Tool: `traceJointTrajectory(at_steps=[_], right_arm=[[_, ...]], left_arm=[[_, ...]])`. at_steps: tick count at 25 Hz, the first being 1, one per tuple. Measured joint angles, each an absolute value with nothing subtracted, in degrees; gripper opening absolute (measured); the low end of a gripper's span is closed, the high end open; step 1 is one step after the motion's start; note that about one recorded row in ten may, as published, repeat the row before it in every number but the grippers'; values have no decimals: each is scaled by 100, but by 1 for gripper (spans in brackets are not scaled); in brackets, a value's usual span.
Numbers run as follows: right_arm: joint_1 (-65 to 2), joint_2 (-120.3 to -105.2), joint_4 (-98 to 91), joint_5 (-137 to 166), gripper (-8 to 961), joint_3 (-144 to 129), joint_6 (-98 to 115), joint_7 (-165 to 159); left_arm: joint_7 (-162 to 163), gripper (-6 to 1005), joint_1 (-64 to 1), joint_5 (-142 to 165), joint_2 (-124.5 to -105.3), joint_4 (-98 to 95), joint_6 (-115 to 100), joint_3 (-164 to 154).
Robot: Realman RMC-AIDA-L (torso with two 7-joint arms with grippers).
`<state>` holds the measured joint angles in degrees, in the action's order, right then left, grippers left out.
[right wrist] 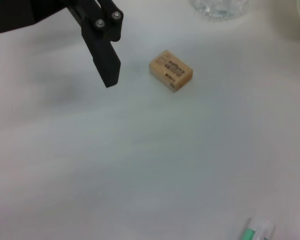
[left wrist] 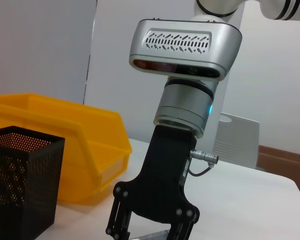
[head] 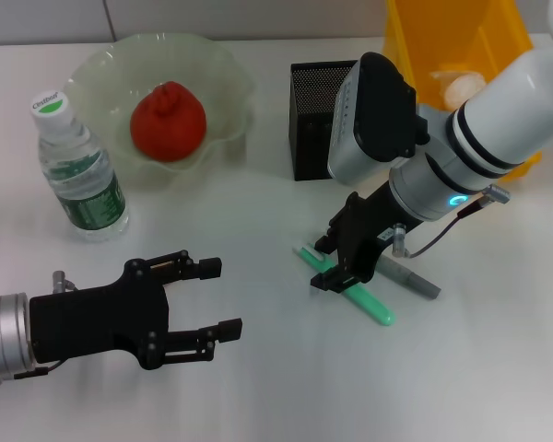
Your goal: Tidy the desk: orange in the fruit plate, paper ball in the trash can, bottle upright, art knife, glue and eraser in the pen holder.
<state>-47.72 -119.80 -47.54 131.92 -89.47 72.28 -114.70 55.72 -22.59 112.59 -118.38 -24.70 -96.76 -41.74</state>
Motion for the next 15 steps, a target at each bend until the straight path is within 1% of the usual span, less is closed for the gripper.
traceJointTrajectory(at_steps=[15], right_arm=[[-4754,-11962,-4755,13195,485,-8898,7224,-11504]], left_arm=[[5572,771,-2259,11259,-11839,-2470,-9704,-4175]])
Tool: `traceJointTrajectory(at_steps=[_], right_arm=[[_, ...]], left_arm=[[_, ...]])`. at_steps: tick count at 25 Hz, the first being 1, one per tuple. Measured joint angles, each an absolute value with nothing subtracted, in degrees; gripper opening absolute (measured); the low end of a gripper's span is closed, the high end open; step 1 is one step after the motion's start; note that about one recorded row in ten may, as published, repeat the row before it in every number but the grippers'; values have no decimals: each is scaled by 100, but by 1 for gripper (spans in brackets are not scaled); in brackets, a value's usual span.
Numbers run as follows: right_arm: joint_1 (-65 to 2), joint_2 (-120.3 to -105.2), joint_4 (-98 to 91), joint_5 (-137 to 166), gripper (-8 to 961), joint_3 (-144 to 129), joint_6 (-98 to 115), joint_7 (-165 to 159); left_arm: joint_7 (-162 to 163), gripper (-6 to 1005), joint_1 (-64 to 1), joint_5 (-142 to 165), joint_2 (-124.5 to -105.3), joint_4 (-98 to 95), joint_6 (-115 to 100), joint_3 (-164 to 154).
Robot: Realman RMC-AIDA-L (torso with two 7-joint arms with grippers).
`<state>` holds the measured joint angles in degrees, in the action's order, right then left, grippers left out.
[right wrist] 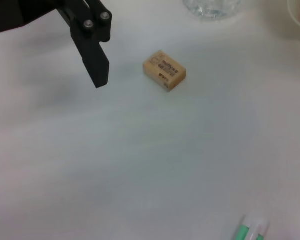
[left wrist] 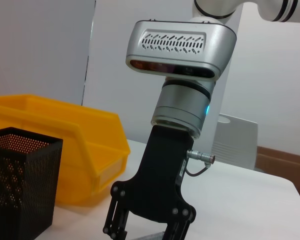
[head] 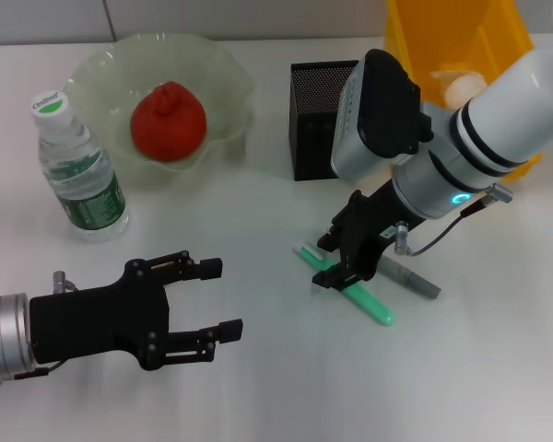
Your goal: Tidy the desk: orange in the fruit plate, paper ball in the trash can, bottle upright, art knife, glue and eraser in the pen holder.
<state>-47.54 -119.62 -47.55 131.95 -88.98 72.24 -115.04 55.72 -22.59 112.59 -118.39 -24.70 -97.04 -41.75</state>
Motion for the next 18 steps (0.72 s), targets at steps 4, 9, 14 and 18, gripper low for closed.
traceJointTrajectory(at_steps=[4,9,14,18], right_arm=[[-4749,-11961,-4745,13195,480,-8934,7189,-11506],[-4744,-11962,-4688,13196,474,-8940,7172,-11508],[-4748,-11963,-4676,13195,468,-8948,7171,-11507],[-4742,-11970,-4675,13193,463,-8955,7171,-11507]], left_arm=[[5572,770,-2265,11259,-11839,-2470,-9703,-4175],[5572,769,-2267,11259,-11839,-2470,-9691,-4174],[5572,768,-2277,11259,-11839,-2470,-9687,-4175],[5572,768,-2277,11259,-11839,-2470,-9685,-4175]])
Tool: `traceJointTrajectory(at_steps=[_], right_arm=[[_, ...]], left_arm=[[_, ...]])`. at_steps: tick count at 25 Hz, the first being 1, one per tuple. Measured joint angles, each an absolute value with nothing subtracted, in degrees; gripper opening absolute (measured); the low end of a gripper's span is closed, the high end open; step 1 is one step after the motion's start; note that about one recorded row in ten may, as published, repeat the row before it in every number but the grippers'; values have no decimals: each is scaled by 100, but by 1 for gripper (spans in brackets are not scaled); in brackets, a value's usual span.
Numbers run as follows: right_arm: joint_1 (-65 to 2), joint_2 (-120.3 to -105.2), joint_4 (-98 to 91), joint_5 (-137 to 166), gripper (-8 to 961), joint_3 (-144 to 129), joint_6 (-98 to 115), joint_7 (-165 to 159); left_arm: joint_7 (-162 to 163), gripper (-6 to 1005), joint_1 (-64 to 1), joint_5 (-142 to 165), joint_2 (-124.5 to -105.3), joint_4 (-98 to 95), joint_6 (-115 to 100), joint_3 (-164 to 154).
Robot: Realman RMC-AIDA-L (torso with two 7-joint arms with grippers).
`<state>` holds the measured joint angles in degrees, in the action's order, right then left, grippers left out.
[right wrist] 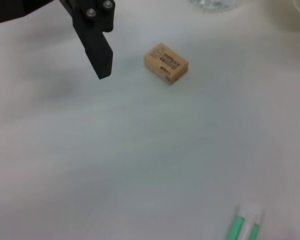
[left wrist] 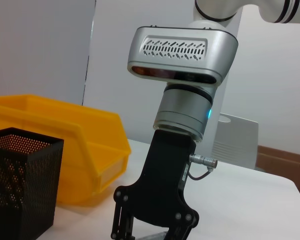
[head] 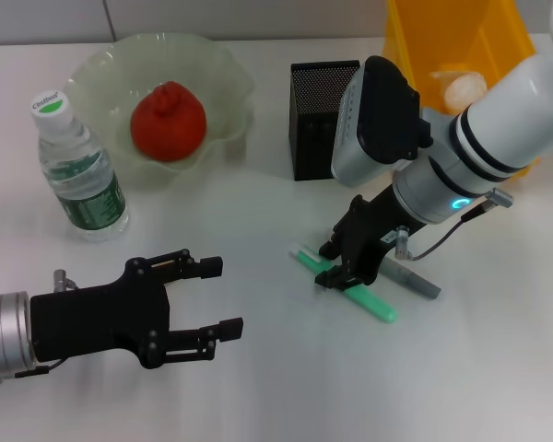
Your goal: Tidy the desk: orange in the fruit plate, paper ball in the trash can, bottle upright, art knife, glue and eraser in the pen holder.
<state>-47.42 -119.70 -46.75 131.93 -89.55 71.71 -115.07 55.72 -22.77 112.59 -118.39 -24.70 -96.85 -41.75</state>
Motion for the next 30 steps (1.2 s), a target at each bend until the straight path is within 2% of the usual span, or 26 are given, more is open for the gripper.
traceJointTrajectory(at_steps=[4,9,30], right_arm=[[-4741,-11971,-4675,13192,458,-8967,7171,-11507],[-4742,-11971,-4676,13191,356,-8978,7162,-11504],[-4746,-11971,-4667,13227,228,-8991,7170,-11482]], left_arm=[[5569,767,-2277,11259,-11839,-2470,-9687,-4174],[5557,766,-2286,11259,-11839,-2470,-9692,-4175],[5554,761,-2328,11258,-11839,-2470,-9703,-4175]])
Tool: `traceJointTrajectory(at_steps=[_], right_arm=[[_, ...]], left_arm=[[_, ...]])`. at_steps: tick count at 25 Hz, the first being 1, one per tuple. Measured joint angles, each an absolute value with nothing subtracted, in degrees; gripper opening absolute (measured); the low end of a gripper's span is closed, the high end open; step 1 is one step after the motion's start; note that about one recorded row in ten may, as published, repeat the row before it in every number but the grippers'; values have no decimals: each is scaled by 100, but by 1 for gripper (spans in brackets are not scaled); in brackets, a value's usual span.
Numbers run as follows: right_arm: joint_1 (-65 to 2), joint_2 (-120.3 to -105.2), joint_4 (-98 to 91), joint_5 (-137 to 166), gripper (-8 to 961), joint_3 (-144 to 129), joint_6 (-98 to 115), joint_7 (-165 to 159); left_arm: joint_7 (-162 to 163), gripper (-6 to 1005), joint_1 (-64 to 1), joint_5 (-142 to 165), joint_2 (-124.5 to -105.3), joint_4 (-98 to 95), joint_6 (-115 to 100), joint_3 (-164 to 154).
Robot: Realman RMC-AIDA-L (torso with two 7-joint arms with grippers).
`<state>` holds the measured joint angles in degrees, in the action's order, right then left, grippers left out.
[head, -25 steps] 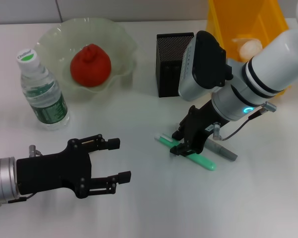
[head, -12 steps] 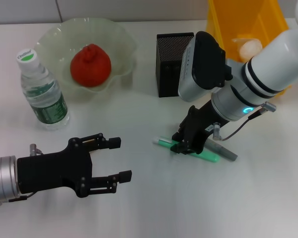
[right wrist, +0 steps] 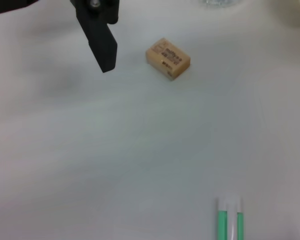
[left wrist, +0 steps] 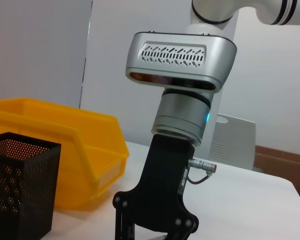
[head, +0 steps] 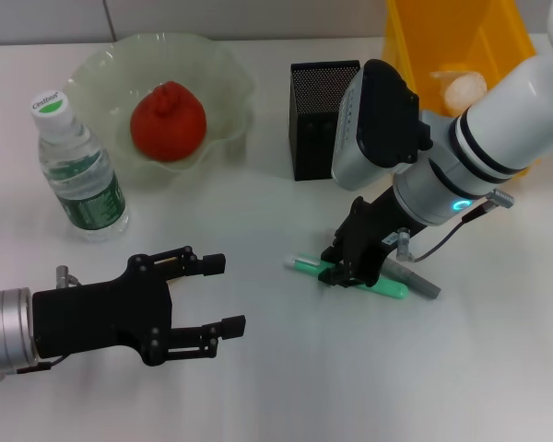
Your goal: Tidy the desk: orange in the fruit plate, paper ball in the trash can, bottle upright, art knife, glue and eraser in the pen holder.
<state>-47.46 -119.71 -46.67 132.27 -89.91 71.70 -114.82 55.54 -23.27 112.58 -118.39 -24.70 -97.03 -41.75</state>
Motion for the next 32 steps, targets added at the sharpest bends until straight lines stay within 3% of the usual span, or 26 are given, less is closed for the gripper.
traceJointTrajectory(at_steps=[12,23,32], right_arm=[[-4595,-11969,-4938,13132,177,-9077,7170,-11471],[-3689,-11937,-5929,11839,185,-7582,7837,-10617],[-2866,-11920,-4866,9152,202,-6677,7943,-8056]], left_arm=[[5554,759,-2329,11259,-11838,-2470,-9719,-4175],[5582,757,-2308,11204,-11831,-2471,-9769,-4136],[5348,755,-2357,10992,-11863,-2305,-9806,-4131]])
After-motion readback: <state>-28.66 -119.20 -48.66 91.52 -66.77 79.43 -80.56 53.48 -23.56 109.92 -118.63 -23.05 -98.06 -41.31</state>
